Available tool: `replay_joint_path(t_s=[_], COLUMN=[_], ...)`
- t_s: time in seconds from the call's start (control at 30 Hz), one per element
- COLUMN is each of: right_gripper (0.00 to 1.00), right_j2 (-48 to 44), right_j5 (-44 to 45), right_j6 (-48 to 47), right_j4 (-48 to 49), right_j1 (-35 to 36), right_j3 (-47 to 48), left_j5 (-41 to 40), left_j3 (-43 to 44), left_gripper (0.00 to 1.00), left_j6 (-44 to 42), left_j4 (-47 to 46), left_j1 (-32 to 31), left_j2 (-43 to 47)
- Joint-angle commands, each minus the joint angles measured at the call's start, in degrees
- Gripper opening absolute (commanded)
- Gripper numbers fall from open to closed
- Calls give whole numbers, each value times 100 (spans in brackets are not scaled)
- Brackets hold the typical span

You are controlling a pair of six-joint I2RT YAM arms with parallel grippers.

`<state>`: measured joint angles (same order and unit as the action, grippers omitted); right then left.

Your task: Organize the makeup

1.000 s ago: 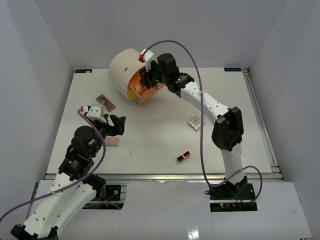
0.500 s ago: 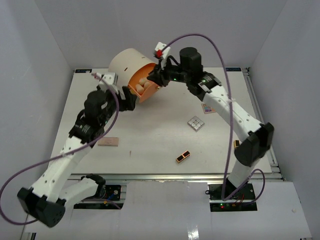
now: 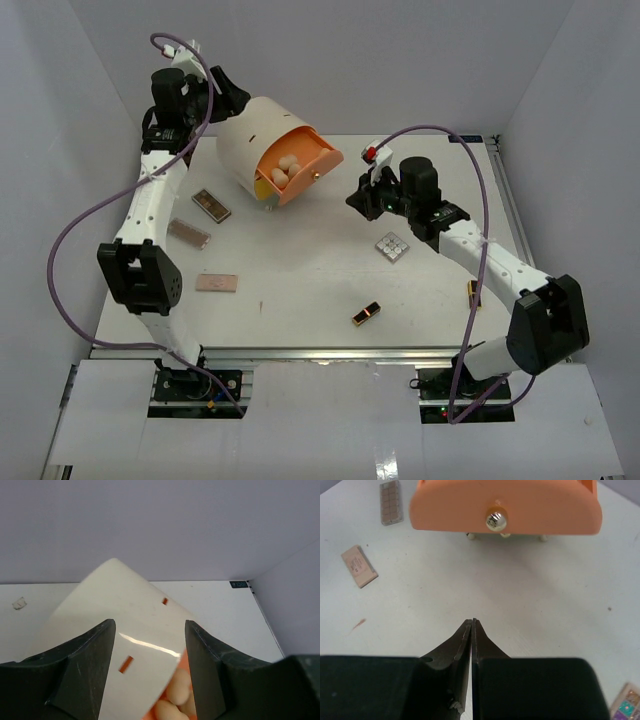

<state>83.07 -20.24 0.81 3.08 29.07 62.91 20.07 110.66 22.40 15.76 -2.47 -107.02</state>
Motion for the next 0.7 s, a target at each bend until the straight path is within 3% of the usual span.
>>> replay_joint_path(t_s=[0.0, 0.33, 0.67], right_gripper=[8, 8, 8], right_j2=[366, 1754, 2796], right_j5=[36, 387, 546], right_j6=[737, 1558, 1769], right_j4=[600, 575, 322], right_j1=[2, 29, 238], right_j3=[467, 1551, 2953], left_j5=[633, 1560, 2832], left_j3=[790, 1301, 669], left_gripper=[71, 75, 74], left_j6=[57, -337, -366], left_j4=[94, -126, -435], left_j1=[392, 657, 599], left_j2=[-628, -1610, -1808])
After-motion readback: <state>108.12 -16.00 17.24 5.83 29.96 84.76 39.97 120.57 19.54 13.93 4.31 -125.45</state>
